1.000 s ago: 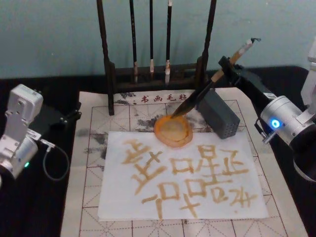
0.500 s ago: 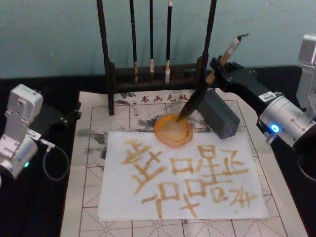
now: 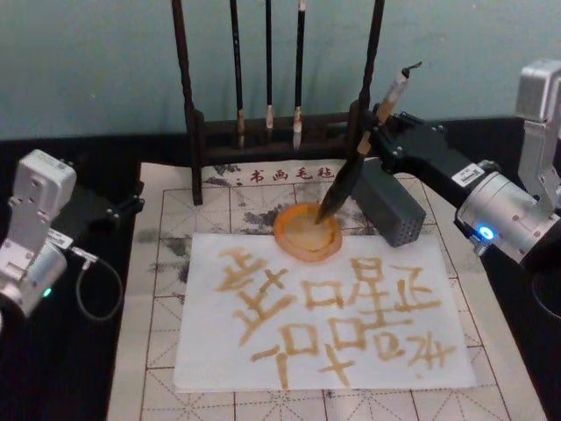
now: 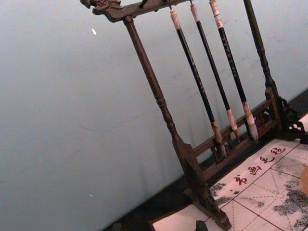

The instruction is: Pick up the brush from the inkstone, write on the paper, then place the brush back to its original position.

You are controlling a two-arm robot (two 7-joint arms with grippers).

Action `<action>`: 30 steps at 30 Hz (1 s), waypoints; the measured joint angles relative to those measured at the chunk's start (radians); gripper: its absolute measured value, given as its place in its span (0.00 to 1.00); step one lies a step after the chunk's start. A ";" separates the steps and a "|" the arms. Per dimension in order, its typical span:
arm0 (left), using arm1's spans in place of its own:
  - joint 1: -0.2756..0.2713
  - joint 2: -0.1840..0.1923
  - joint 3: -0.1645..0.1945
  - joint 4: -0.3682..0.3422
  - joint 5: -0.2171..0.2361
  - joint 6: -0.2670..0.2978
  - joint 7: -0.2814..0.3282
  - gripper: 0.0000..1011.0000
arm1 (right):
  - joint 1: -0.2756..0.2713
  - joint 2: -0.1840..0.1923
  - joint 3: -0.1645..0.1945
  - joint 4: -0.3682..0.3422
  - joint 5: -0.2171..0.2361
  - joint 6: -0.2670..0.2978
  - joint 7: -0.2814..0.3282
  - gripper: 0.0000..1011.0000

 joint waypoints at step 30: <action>0.000 0.000 0.000 0.000 0.000 0.000 0.000 0.99 | -0.080 0.048 0.060 -0.090 -0.039 0.003 0.160 0.20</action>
